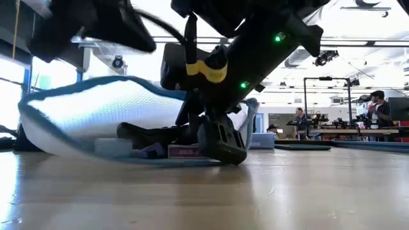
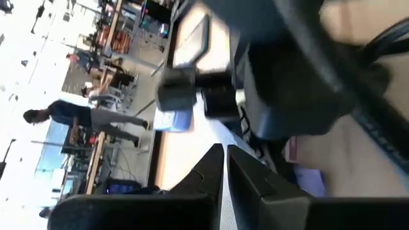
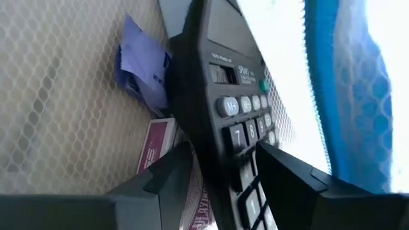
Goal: Unpack backpack
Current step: Remove the black calculator from the blue zipper bag
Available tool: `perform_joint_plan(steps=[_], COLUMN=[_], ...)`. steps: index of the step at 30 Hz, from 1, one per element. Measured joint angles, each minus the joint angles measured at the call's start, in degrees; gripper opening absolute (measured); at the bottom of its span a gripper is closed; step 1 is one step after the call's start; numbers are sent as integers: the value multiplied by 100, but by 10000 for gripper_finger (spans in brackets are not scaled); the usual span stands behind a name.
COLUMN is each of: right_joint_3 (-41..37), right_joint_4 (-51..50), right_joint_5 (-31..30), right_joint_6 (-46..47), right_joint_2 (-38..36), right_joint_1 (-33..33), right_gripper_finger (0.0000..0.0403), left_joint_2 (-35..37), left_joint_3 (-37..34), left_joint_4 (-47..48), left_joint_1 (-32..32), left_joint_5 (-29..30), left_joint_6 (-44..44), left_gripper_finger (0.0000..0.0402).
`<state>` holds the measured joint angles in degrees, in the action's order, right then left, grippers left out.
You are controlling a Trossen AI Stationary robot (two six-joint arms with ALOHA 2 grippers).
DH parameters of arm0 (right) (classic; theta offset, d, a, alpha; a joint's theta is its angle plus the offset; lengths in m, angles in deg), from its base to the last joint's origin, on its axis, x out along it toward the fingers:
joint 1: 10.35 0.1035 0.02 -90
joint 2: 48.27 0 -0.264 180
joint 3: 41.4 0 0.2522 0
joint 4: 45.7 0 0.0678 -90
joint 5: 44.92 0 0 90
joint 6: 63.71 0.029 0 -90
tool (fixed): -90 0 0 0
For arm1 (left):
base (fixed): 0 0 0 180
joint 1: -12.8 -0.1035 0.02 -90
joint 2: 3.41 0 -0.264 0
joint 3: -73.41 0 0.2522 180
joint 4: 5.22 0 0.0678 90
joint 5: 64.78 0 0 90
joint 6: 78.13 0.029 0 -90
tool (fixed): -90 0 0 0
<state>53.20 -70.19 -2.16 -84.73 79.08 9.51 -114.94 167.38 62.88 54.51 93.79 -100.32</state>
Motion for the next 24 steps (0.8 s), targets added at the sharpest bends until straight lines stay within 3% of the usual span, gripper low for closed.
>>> perform_joint_plan(steps=[6, 11, 18, 24], right_joint_3=[-4, -7, -2, -7], right_joint_4=[-22, -23, 54, 206], right_joint_5=[-389, -31, 320, 507], right_joint_6=[-115, -230, -326, -358], right_joint_2=[11, 9, 7, 11], right_joint_1=[-103, -312, -498, -694], right_gripper_finger=[168, 166, 143, 99], left_joint_2=[66, 66, 63, 61], left_joint_3=[203, -155, -952, -1155], left_joint_4=[1312, 2394, 2370, 2380], left_joint_1=[-133, -615, -788, -793], left_joint_5=[-7, -356, -425, -596], left_joint_6=[-1409, -2870, -3164, -3355], left_gripper_finger=[0, 0, 0, 0])
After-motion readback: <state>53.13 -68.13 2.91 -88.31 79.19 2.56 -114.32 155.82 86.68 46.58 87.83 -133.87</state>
